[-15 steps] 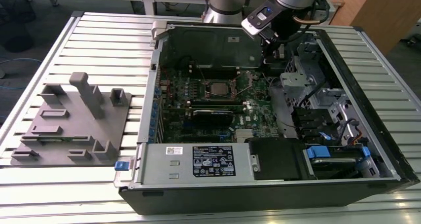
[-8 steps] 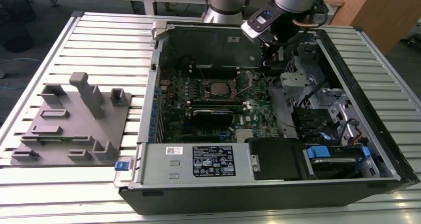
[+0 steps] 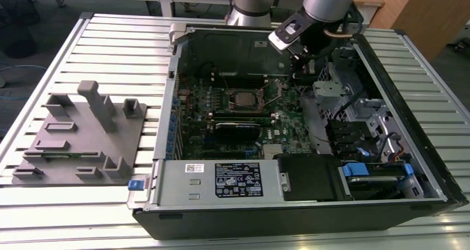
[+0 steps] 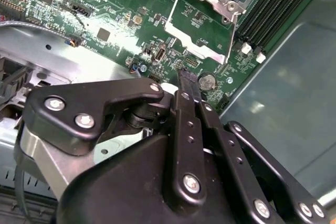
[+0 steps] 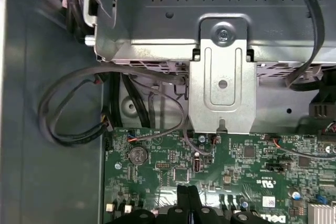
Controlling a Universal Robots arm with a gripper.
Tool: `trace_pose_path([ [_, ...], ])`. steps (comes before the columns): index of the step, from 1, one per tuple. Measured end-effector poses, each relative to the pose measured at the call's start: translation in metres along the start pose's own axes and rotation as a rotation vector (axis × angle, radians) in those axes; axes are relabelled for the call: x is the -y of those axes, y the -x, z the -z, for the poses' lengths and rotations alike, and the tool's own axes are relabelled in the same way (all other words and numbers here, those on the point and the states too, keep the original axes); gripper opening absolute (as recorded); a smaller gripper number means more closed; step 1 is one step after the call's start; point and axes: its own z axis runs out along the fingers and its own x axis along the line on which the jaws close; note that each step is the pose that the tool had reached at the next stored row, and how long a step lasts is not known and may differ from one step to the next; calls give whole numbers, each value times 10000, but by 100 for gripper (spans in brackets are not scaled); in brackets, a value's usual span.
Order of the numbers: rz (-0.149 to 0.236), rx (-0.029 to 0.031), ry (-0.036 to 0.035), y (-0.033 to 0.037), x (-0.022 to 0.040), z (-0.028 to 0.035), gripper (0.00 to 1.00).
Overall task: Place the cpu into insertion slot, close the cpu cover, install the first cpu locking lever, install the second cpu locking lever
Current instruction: 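Close the cpu cover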
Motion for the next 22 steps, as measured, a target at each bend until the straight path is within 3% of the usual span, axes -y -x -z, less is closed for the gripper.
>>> trace_pose_path([
  [4,-412,-9,20,2,-1,-28,11],
  [8,-414,-13,21,2,-1,-39,11],
  [17,-414,-12,21,9,-5,-186,11],
  [22,-414,-12,21,10,-5,-199,11],
])
